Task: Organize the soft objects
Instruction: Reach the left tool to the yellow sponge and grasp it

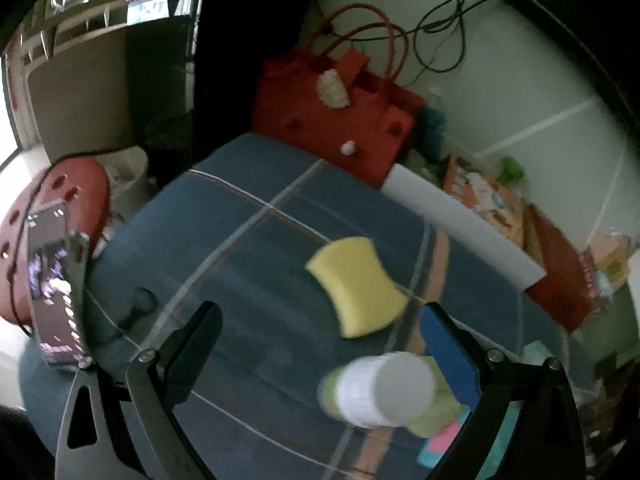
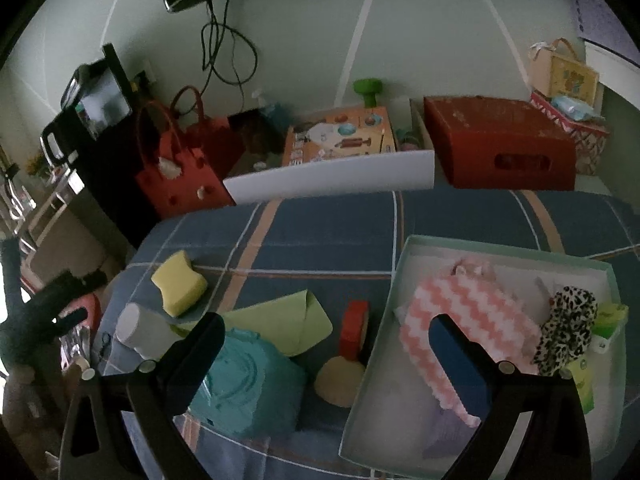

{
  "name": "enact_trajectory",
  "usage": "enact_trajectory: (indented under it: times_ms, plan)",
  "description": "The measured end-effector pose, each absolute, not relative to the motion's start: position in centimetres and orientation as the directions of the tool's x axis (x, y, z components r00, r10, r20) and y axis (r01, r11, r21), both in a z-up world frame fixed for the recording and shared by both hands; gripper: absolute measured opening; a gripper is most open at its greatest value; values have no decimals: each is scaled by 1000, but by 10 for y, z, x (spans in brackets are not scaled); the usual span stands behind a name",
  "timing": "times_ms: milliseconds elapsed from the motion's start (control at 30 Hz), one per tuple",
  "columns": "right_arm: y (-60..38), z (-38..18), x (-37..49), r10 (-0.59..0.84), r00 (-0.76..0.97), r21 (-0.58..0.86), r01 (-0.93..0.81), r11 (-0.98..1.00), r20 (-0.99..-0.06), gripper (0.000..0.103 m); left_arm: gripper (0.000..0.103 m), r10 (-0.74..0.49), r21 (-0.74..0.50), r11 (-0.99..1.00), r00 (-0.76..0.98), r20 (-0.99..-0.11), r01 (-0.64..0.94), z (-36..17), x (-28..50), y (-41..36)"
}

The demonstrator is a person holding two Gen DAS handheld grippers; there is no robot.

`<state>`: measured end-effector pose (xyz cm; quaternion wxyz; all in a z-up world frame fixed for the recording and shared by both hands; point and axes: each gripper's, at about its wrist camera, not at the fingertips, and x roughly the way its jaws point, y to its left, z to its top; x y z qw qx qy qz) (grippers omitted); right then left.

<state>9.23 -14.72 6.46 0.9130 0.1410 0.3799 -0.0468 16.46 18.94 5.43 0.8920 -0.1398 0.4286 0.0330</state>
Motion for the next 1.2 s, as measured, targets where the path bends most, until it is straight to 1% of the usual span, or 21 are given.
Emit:
enact_trajectory:
  times_ms: [67, 167, 233, 300, 433, 600, 667, 800, 933, 1067, 1200]
  plan:
    - [-149, 70, 93, 16, 713, 227, 201, 953, -701, 103, 99, -65, -236, 955, 648, -759, -181, 57, 165, 201]
    - [-147, 80, 97, 10, 714, 210, 193, 958, -700, 103, 99, -106, -284, 945, 671, -734, -162, 63, 164, 215]
    - [-144, 86, 103, 22, 699, 189, 162, 968, -714, 103, 99, -109, -281, 948, 677, -728, -149, 66, 165, 220]
    - [-140, 92, 114, 36, 661, 161, 130, 978, -750, 103, 99, -103, -257, 957, 666, -738, -138, 68, 169, 221]
    - [-132, 108, 138, 45, 610, 104, 60, 993, -791, 103, 99, -101, -211, 972, 638, -764, -99, 70, 185, 222]
    - [-128, 115, 166, 70, 533, 90, 12, 996, -843, 103, 99, -109, -158, 987, 562, -820, -39, 70, 209, 217]
    - [-125, 112, 176, 85, 497, 98, 0, 995, -864, 103, 99, -129, -161, 987, 531, -838, -15, 68, 220, 214]
    - [-114, 97, 196, 136, 424, 139, -24, 990, -895, 103, 99, -208, -222, 975, 406, -890, 12, 53, 245, 205]
    - [-100, 74, 214, 140, 357, 135, -37, 990, -924, 103, 99, -231, -241, 971, 310, -922, 9, 35, 263, 190]
    - [-91, 57, 225, 143, 311, 131, -58, 990, -940, 103, 99, -282, -299, 953, 218, -934, -47, 12, 277, 182]
    - [-87, 41, 236, 134, 268, 121, -63, 991, -954, 103, 99, -297, -310, 949, 166, -940, -59, -9, 288, 173]
